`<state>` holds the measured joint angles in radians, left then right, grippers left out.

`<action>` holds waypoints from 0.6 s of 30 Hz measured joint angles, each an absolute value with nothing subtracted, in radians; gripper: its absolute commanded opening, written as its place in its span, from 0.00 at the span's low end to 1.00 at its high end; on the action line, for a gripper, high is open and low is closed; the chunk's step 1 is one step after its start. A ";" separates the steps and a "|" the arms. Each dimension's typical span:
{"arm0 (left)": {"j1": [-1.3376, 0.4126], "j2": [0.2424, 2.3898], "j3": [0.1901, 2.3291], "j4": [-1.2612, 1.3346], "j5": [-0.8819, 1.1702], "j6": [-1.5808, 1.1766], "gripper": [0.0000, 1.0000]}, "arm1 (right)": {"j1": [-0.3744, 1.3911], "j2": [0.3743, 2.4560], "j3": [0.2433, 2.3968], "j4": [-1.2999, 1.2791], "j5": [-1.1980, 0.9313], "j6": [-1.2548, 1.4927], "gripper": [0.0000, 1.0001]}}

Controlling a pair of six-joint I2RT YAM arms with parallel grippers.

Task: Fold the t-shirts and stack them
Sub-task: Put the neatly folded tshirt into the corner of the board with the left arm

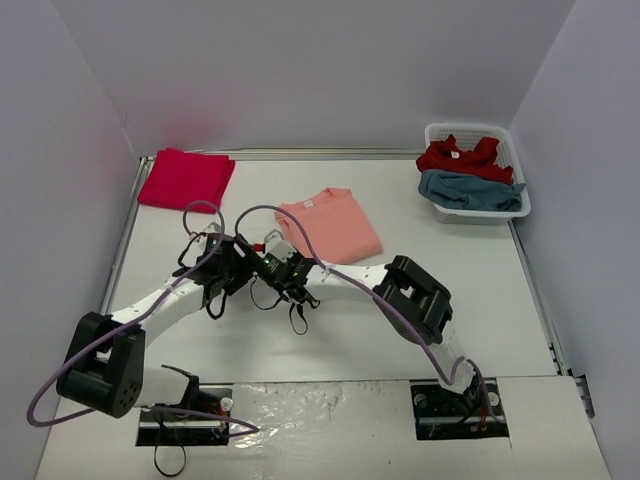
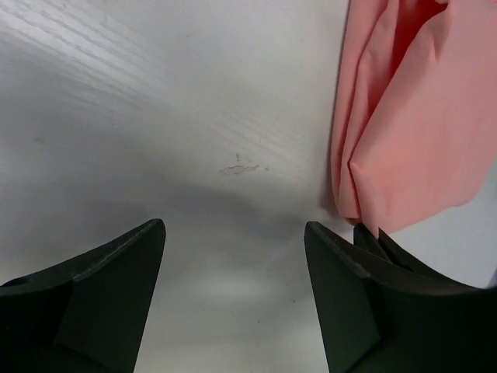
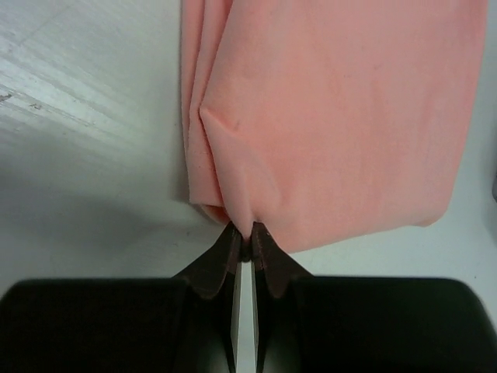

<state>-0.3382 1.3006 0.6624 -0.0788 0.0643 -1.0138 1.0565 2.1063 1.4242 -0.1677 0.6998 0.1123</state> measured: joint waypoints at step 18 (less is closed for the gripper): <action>-0.341 1.416 0.444 0.437 0.139 -1.342 0.75 | 1.084 2.024 1.421 -0.141 0.637 0.101 0.00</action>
<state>-0.3408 1.4158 0.4442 0.4370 0.1390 -1.3418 1.0836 2.0235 1.4208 -0.1413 0.6369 0.1005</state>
